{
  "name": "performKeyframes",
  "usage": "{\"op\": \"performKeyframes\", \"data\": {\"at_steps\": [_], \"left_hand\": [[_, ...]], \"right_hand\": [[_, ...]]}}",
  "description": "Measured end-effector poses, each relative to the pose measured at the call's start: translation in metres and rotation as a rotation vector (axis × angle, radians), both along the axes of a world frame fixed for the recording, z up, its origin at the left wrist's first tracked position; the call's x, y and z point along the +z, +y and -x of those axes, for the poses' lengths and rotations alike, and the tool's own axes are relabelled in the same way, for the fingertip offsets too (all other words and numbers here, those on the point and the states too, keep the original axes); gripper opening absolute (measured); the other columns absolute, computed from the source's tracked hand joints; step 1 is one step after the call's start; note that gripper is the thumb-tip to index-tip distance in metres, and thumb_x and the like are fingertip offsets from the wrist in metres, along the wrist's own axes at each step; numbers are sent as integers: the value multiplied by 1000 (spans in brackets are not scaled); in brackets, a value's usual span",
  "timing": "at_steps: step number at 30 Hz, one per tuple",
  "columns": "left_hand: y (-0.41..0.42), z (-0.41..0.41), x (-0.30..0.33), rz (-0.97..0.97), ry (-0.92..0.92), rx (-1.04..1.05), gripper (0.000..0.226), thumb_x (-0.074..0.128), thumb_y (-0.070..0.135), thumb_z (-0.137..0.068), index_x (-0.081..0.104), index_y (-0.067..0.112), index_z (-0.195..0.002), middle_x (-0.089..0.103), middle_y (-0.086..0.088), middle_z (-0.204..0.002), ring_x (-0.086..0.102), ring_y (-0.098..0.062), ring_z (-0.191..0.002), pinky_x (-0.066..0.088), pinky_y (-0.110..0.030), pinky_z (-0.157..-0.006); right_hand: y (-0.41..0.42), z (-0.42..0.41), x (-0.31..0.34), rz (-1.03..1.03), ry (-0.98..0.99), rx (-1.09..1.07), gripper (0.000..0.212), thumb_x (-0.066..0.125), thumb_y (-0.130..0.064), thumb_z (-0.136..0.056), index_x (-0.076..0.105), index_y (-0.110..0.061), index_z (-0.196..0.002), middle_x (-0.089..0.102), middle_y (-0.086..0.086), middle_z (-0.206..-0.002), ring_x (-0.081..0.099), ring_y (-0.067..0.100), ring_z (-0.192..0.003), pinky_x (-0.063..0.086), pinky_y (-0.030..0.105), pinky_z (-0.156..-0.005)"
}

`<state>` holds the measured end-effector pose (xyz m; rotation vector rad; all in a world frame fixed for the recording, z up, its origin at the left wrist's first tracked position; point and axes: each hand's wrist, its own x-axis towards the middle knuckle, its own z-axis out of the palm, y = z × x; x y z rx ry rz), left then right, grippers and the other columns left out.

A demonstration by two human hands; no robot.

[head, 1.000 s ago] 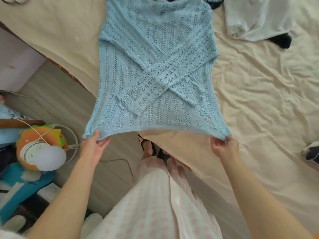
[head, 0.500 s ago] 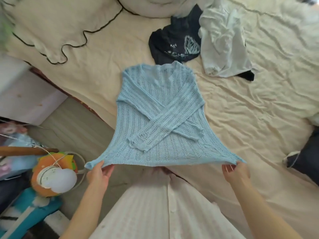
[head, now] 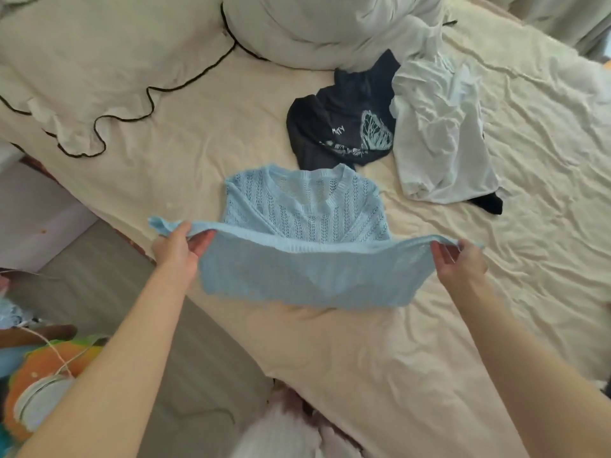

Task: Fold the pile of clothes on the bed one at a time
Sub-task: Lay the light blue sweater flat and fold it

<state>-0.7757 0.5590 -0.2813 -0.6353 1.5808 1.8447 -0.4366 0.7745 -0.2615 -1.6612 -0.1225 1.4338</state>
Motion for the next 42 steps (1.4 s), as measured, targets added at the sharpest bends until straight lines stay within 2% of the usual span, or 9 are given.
{"op": "performKeyframes", "data": {"at_steps": [5,9,12,16,20,24,26,34,42], "left_hand": [[104,78,-40,-33,50,-65,8,51,-1,-93,49,4,-86,58,-12,-89,63,-21,-77,56,-36,-77],[146,106,-75,-12,122,-292,4,49,6,-96,51,8,-97,55,-5,-87,60,-18,-80,55,-34,-78],[141,95,-112,210,158,-432,16,51,6,-93,52,10,-108,53,-3,-81,53,-14,-69,49,-25,-63],[86,62,-145,587,336,-572,27,56,8,-89,59,5,-116,60,-6,-90,56,-20,-80,45,-31,-74],[25,32,-164,819,303,-475,38,67,19,-84,55,3,-117,61,-15,-112,57,-27,-106,43,-39,-98],[-10,0,-175,610,-115,-361,44,67,38,-84,50,9,-111,58,-8,-97,56,-19,-81,49,-37,-73],[-10,-8,-175,386,-340,-284,30,62,38,-86,55,10,-97,59,-7,-85,58,-19,-76,49,-33,-66],[-7,-9,-153,227,-221,-62,8,46,18,-98,54,16,-98,58,-4,-91,57,-14,-80,50,-26,-69],[-73,-53,-114,265,-209,-4,20,40,17,-100,48,10,-117,53,-12,-124,58,-21,-97,48,-36,-88]], "right_hand": [[113,62,-45,-89,58,77,13,44,-7,-97,49,-4,-108,54,9,-89,58,19,-76,58,25,-62],[148,94,-85,-107,44,316,19,39,-19,-101,48,-11,-116,53,5,-113,54,20,-105,46,35,-99],[130,104,-117,-62,-98,485,25,40,-18,-100,41,-12,-125,48,6,-121,49,20,-111,44,38,-98],[68,96,-139,56,-285,544,11,46,-17,-98,54,-10,-94,58,6,-87,62,14,-71,49,25,-62],[-3,75,-157,296,-377,442,32,44,-35,-99,51,-10,-79,54,3,-59,56,10,-46,43,24,-52],[-38,57,-170,545,-26,225,62,50,-51,-92,40,-6,-134,53,10,-108,57,27,-108,46,37,-93],[-31,53,-173,514,154,61,60,52,-48,-92,42,-8,-135,50,8,-130,48,24,-126,41,39,-100],[-3,34,-159,362,215,-135,19,46,-28,-98,53,-15,-111,61,-1,-120,54,16,-121,45,32,-93],[-62,-37,-133,371,11,-70,34,47,-17,-99,47,-10,-132,60,3,-119,52,20,-123,46,34,-87]]}}
